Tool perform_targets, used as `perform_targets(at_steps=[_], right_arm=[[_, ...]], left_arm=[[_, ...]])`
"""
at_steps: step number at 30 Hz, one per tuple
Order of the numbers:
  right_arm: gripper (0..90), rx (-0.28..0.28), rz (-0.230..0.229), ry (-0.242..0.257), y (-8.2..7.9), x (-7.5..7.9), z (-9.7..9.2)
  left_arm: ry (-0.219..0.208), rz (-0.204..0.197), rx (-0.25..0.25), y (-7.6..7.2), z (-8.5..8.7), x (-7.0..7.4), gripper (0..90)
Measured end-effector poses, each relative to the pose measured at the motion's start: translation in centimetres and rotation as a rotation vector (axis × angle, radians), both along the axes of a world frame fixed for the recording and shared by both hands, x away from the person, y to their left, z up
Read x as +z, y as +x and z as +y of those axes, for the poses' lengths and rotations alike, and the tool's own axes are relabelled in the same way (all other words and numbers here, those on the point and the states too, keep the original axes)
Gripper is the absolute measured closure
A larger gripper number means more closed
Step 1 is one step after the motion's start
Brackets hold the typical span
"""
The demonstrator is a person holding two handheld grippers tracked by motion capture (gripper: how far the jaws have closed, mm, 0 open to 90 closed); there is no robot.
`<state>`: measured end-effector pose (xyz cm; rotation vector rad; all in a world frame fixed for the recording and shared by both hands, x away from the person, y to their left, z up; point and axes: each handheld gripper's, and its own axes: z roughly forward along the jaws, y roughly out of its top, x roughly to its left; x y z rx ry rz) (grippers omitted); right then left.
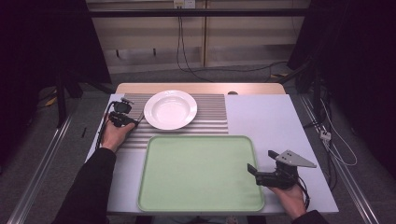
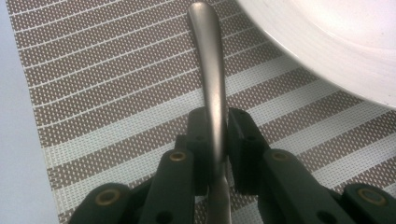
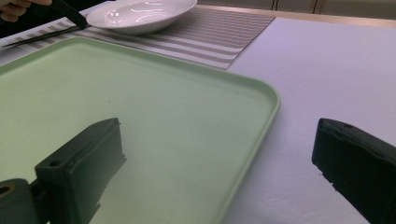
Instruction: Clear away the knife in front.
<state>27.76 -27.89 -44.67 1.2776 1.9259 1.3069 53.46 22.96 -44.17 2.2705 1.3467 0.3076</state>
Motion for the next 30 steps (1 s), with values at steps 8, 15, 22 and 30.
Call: perform_targets(at_steps=[8,15,22,30], right_arm=[[1.9,-0.005,0.003,0.002,0.0,0.0,-0.1],[1.9,-0.004,0.006,0.0,0.0,0.0,0.0],[1.9,-0.004,0.004,-0.001,0.0,0.0,0.0],[1.9,-0.006,0.004,0.0,0.0,0.0,0.0]], left_arm=[[-0.014,0.01,0.009,-0.7,0.5,0.1,80.0],[-0.03,-0.002,0.024,-1.5,1.5,0.2,80.0],[-0.043,-0.016,0.023,-2.4,2.3,1.0,80.0],[-0.046,-0.017,0.011,-3.4,2.6,1.2,80.0]])
